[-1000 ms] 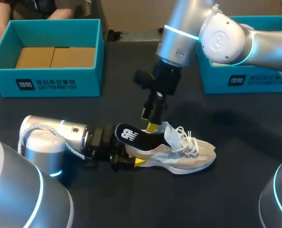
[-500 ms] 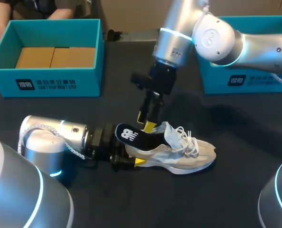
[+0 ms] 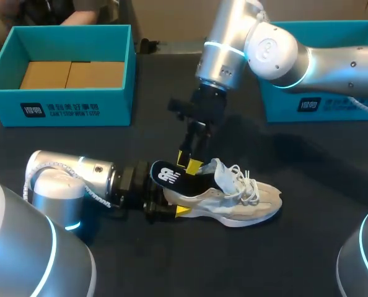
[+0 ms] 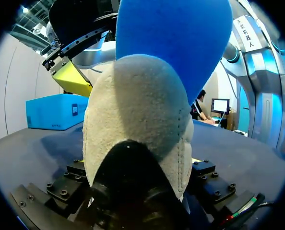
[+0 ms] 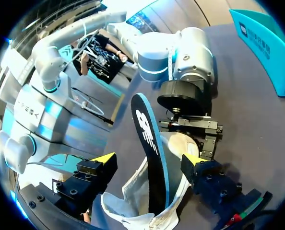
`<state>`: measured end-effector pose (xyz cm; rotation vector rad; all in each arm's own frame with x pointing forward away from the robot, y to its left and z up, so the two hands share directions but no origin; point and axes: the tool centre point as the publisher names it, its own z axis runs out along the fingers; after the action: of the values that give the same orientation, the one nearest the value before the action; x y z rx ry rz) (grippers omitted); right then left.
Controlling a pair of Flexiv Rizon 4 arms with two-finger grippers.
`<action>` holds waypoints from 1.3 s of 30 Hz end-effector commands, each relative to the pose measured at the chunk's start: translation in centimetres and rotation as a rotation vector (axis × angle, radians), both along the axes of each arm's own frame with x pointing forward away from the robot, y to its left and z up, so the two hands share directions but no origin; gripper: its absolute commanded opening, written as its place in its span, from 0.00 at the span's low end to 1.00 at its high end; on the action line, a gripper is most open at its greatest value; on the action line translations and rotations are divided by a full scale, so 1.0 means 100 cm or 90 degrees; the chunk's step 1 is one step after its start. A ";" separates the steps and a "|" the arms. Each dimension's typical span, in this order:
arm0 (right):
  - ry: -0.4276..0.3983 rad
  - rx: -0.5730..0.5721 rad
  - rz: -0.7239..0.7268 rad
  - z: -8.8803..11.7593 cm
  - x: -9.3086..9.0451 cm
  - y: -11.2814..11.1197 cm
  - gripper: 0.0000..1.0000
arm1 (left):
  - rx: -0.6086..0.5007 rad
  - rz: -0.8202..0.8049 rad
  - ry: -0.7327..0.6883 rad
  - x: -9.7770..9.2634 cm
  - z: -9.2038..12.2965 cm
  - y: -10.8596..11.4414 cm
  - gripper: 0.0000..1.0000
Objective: Take the shoe out of the shoebox, open the shoe tongue, remove and reinsert the insole, then place the shoe into the shoebox
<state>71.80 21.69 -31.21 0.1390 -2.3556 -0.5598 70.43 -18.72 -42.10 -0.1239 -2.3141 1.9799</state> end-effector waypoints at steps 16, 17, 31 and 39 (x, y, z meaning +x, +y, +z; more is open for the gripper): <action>0.020 -0.003 0.000 -0.003 -0.008 0.002 0.65 | 0.002 0.001 0.000 0.000 -0.003 -0.001 0.00; 0.022 -0.002 0.000 -0.004 -0.008 0.002 0.66 | 0.002 0.001 0.000 0.000 -0.003 -0.001 0.00; 0.039 0.002 0.007 -0.010 -0.011 0.008 0.69 | 0.002 0.001 0.000 0.000 -0.003 -0.001 0.00; 0.040 0.002 0.000 -0.009 -0.014 0.005 0.64 | 0.002 0.001 0.000 0.000 -0.003 -0.001 0.00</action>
<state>70.51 22.19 -32.12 0.1245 -2.2880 -0.5602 70.43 -18.69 -42.12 -0.1232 -2.3143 1.9798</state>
